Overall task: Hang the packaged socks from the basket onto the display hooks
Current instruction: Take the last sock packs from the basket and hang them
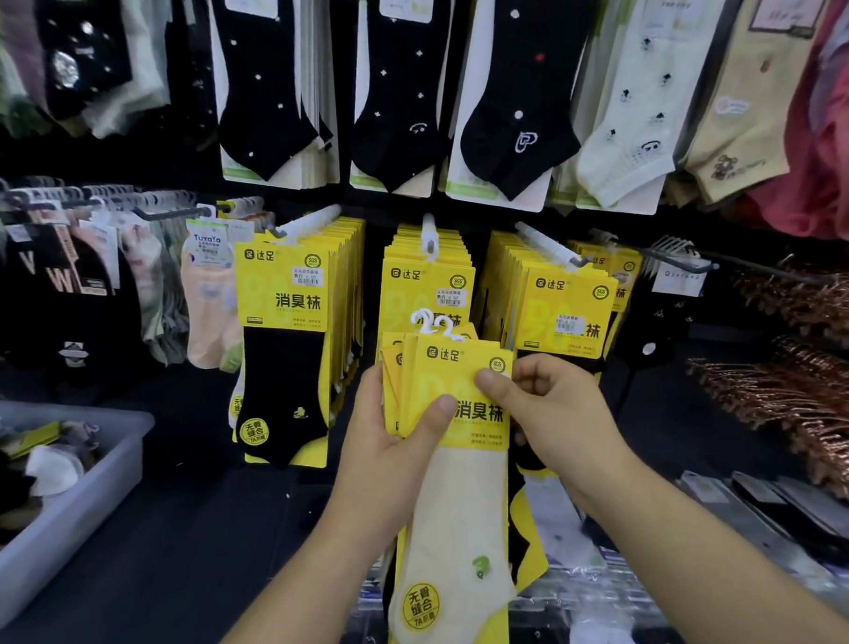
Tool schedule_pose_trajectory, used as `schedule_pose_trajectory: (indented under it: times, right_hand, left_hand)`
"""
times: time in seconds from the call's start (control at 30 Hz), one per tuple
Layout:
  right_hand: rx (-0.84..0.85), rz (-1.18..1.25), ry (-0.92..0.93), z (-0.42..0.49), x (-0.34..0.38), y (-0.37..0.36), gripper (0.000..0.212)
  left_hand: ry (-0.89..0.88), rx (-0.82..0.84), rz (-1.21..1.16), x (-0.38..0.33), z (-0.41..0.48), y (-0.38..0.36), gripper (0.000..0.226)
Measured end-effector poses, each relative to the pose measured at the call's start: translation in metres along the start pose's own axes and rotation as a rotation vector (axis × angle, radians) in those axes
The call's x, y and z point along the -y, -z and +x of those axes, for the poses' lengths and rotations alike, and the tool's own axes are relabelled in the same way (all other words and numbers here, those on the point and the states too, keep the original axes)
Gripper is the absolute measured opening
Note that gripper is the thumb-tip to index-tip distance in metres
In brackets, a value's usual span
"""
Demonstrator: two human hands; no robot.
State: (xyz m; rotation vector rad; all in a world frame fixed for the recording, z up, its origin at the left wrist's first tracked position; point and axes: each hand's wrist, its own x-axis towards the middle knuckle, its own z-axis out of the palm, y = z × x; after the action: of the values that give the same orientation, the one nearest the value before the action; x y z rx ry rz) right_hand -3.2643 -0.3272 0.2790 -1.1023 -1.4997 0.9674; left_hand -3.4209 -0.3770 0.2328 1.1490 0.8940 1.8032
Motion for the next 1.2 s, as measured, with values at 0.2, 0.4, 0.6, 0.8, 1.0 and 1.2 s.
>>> schedule_pose_trajectory:
  times: [0.2,0.4,0.6,0.8,1.0,1.2]
  right_hand:
    - [0.034,0.144,-0.056,0.000,0.006,-0.003,0.020]
    - [0.086,0.115,0.013,0.001,0.018,-0.007,0.022]
    - [0.177,-0.178,0.128,0.002,0.042,-0.009,0.025]
    - [0.164,-0.223,0.184,0.010,0.049,-0.016,0.012]
    - [0.146,-0.189,0.124,0.025,0.051,-0.021,0.015]
    - [-0.031,-0.253,0.237,0.053,0.072,-0.025,0.021]
  left_hand:
    - [-0.004,0.006,-0.036,-0.006,0.000,0.009,0.043]
    - [-0.034,-0.052,0.059,-0.007,0.001,0.020,0.033]
    - [-0.075,-0.071,0.195,-0.010,0.001,0.032,0.037]
    - [-0.077,-0.051,0.199,-0.012,-0.002,0.037,0.040]
    - [-0.064,-0.020,0.161,-0.014,-0.003,0.039,0.038]
    - [-0.071,-0.050,0.233,-0.016,0.003,0.052,0.041]
